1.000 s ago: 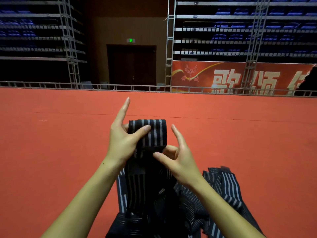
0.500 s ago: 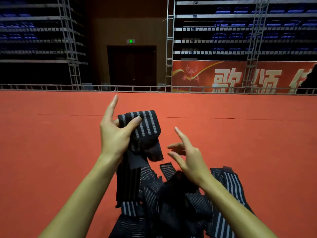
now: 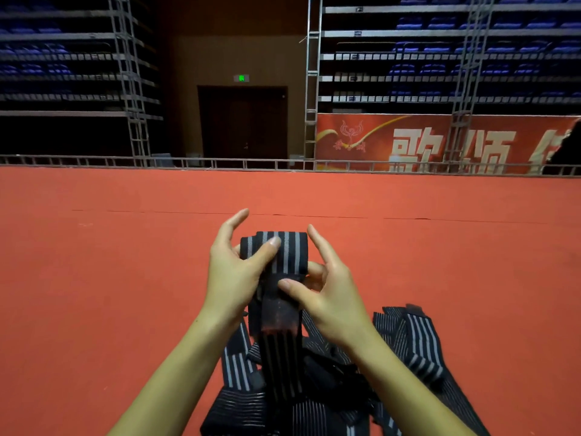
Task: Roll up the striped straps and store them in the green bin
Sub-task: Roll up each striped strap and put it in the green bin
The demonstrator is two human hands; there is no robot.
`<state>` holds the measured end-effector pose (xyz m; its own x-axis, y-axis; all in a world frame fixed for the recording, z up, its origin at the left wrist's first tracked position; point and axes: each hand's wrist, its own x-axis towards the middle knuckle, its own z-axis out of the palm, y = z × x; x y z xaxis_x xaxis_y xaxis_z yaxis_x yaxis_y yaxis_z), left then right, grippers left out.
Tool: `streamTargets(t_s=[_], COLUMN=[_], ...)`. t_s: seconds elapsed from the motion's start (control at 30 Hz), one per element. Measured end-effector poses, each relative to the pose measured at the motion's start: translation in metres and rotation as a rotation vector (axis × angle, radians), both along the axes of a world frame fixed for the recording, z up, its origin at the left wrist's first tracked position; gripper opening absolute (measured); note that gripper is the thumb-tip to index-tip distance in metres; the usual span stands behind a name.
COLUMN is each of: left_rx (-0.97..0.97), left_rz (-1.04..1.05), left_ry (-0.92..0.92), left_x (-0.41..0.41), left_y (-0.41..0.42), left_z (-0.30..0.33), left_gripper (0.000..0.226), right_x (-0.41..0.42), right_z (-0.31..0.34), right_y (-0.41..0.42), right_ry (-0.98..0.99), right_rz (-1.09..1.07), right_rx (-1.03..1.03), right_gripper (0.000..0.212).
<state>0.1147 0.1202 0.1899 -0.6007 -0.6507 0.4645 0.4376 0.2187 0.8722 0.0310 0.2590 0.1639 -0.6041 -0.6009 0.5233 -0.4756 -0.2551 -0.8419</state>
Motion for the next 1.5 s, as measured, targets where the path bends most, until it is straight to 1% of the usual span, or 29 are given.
streamTargets(t_s=[0.13,0.2,0.27,0.33,0.37,0.5,0.6,0.67,0.73,0.8,0.83,0.93,1.07,1.17,1.37,1.5], left_rx=[-0.084,-0.122,-0.098,-0.076,-0.076,-0.1,-0.214,-0.264,-0.364,-0.489,-0.517,-0.478,-0.397,-0.348,-0.332,-0.337], left_rz=[0.01,-0.003,-0.038,-0.097,-0.131,-0.234,-0.255,-0.295,-0.26,-0.115,-0.063,-0.006,-0.02,-0.083,-0.208,-0.209], left_ry=[-0.056,-0.073,-0.077,-0.086,-0.095,-0.169,-0.199,-0.218,-0.211,-0.172,-0.141,-0.02,0.089,0.088,0.015,0.085], left_x=[0.003,0.007,0.011,0.018,0.023,0.039,0.052,0.063,0.072,0.077,0.078,0.076,0.073,0.077,0.107,0.134], left_y=[0.004,0.006,0.012,0.02,0.024,0.032,0.036,0.04,0.044,0.047,0.049,0.053,0.054,0.055,0.064,0.082], left_z=[-0.005,-0.006,-0.002,0.004,0.007,0.02,0.028,0.035,0.04,0.044,0.046,0.053,0.067,0.07,0.058,0.051], left_gripper=[0.082,0.087,0.084,0.076,0.072,0.064,0.062,0.059,0.057,0.057,0.058,0.057,0.051,0.049,0.046,0.048], right_x=[0.004,0.006,0.009,0.011,0.014,0.029,0.041,0.047,0.053,0.056,0.058,0.062,0.064,0.062,0.076,0.096], right_z=[0.002,0.005,0.011,0.016,0.018,0.031,0.042,0.049,0.056,0.063,0.067,0.078,0.083,0.08,0.078,0.074], right_y=[0.013,0.019,0.027,0.033,0.035,0.042,0.05,0.057,0.063,0.067,0.068,0.068,0.073,0.075,0.092,0.105], right_ry=[0.134,0.111,0.055,0.071,0.085,0.104,0.072,0.015,0.008,0.061,0.084,0.117,-0.015,-0.03,0.091,0.159], right_rz=[-0.043,-0.026,-0.031,-0.108,-0.134,-0.122,-0.058,-0.009,0.028,0.017,-0.005,-0.019,0.116,0.134,0.144,0.107], right_rx=[0.096,0.097,0.049,0.011,0.005,0.016,0.014,-0.001,-0.006,-0.012,-0.025,-0.076,-0.029,-0.018,-0.147,-0.196], right_gripper=[0.11,0.109,0.095,0.079,0.076,0.072,0.073,0.075,0.076,0.077,0.076,0.077,0.098,0.102,0.099,0.096])
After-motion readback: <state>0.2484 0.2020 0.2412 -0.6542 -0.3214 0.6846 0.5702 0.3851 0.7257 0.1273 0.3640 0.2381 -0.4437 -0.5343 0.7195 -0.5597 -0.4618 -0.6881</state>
